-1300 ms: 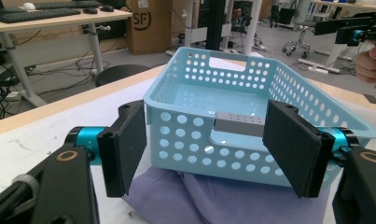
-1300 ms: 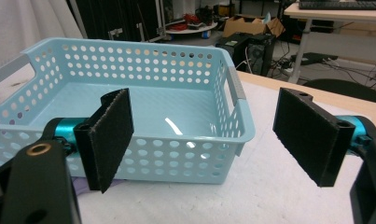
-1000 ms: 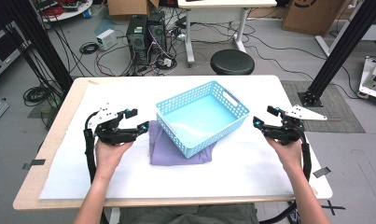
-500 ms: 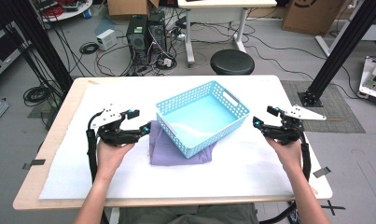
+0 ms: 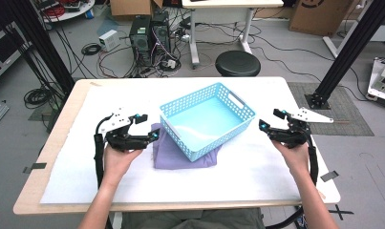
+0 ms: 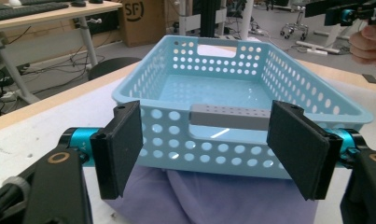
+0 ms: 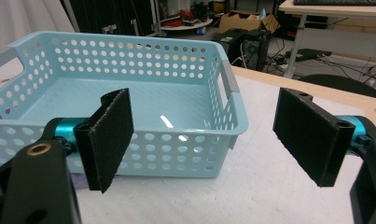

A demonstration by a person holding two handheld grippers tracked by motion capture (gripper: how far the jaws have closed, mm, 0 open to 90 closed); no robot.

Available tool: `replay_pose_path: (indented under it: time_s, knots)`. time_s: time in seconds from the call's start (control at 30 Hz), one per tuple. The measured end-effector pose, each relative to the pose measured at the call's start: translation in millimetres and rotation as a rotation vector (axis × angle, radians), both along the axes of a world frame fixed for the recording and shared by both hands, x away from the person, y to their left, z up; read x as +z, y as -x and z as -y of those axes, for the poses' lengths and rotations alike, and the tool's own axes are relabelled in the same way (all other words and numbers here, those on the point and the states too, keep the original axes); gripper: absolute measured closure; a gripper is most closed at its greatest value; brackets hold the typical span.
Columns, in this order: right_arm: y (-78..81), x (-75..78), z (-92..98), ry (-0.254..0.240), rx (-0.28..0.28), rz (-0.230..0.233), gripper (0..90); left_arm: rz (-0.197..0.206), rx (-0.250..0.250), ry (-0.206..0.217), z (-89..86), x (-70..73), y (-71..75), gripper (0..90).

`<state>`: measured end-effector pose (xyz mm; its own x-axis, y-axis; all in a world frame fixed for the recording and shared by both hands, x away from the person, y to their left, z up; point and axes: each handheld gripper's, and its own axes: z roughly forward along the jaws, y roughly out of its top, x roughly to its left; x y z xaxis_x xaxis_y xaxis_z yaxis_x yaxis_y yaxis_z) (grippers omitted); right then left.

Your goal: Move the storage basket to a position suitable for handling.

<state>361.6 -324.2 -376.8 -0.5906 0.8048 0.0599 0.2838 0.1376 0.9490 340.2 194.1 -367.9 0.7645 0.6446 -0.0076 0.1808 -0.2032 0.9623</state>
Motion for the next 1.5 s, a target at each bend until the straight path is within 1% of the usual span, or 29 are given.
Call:
replay_pose_path:
  time_s: [0.2, 0.37, 0.43, 0.5, 0.57, 0.6, 0.8, 0.87, 0.93, 1.07, 1.2, 1.33, 1.5]
  knots:
    - [-1.6, -3.3, 2.1, 0.003, -0.003, -0.014, 20.5, -0.009, -0.031, -0.022, 12.3, -5.0, 10.2, 25.8]
    - [-2.4, -4.9, 2.8, 0.009, -0.005, -0.019, 20.6, -0.02, -0.056, -0.023, 24.3, -8.8, 18.3, 25.8]
    - [-2.6, -5.1, 3.2, 0.007, -0.008, -0.018, 20.5, -0.02, -0.061, -0.02, 29.0, -11.2, 22.5, 25.8]
    - [-2.7, -5.4, 3.7, 0.007, -0.009, -0.02, 20.5, -0.017, -0.065, -0.028, 33.0, -13.8, 27.2, 25.8]
    - [-2.4, -5.5, 3.7, 0.007, -0.011, -0.025, 20.5, -0.018, -0.077, -0.021, 35.9, -17.3, 31.9, 25.8]
    - [-3.0, -6.1, 3.9, 0.01, -0.011, -0.019, 20.6, -0.018, -0.079, -0.021, 36.7, -18.5, 33.6, 25.8]
    - [-3.4, -6.8, 4.4, 0.013, -0.014, -0.023, 20.6, -0.027, -0.089, 0.0, 44.3, -27.5, 44.4, 25.7]
    - [-3.6, -7.2, 4.4, 0.014, -0.014, -0.024, 20.6, -0.013, -0.078, -0.01, 49.2, -30.2, 47.6, 25.8]
    - [-3.8, -7.7, 4.2, 0.015, -0.014, -0.026, 20.6, -0.009, -0.077, -0.026, 55.8, -33.1, 50.4, 25.8]
    - [-4.1, -8.0, 5.3, 0.016, -0.015, -0.025, 20.6, -0.03, -0.098, -0.044, 68.9, -38.2, 52.8, 25.8]
    - [-4.2, -8.4, 5.8, 0.014, -0.018, -0.029, 20.6, -0.037, -0.079, -0.057, 79.5, -41.5, 54.9, 26.0]
    - [-5.0, -9.5, 6.3, 0.013, -0.017, -0.032, 20.5, -0.031, -0.038, -0.085, 88.3, -44.9, 55.0, 26.0]
    - [-5.7, -10.0, 6.6, 0.014, -0.015, -0.036, 20.6, -0.026, -0.006, -0.075, 94.2, -45.8, 53.5, 26.0]
